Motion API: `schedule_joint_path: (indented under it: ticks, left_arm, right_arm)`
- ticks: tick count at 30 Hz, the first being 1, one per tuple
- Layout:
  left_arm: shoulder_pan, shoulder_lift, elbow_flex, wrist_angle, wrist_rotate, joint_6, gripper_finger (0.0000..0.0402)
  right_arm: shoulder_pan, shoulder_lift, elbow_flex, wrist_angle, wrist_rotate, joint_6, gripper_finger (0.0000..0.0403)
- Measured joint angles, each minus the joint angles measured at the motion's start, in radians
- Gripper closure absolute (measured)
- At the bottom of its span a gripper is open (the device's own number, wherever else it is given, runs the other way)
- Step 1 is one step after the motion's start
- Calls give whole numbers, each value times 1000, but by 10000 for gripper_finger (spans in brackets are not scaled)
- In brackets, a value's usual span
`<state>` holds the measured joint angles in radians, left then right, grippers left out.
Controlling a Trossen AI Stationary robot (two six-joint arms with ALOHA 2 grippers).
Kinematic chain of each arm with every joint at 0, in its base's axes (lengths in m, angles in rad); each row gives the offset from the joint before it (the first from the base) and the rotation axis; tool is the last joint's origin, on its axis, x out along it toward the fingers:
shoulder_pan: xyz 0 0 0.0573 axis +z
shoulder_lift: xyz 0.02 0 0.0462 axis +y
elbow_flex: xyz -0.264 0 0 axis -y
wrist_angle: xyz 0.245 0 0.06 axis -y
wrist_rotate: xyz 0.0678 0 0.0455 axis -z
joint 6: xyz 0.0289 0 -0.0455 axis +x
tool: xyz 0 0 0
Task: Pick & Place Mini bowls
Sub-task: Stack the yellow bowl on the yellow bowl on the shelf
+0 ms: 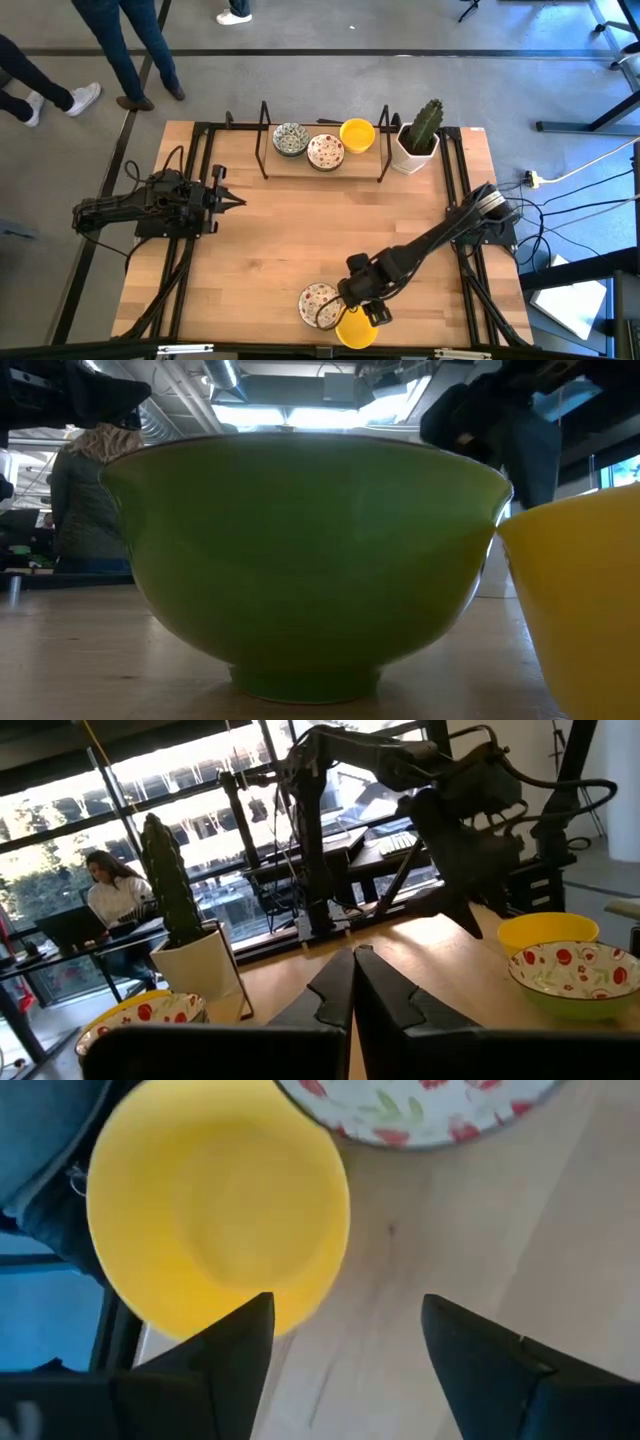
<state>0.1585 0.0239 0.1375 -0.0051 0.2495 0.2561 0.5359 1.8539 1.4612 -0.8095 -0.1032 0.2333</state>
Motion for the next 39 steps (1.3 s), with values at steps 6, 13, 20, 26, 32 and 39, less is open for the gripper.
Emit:
schedule_joint_path:
  ticks: [6,13,20,26,32,39]
  left_arm:
    - [0,0,0,0,-3,0,397]
    - [0,0,0,-3,-3,0,396]
    - [0,0,0,-21,-4,0,399]
    - [0,0,0,-21,-5,0,394]
    - [0,0,0,-24,-6,0,398]
    - [0,0,0,-29,-6,0,396]
  right_arm:
    - [0,32,0,74,-32,-4,150]
    - [-1,34,-21,111,-49,-13,150]
    - [-1,41,-93,176,-65,19,150]
    - [0,41,-95,197,-17,23,151]
    - [-1,86,-95,178,-23,21,170]
    - [-1,92,-95,167,-38,10,218]
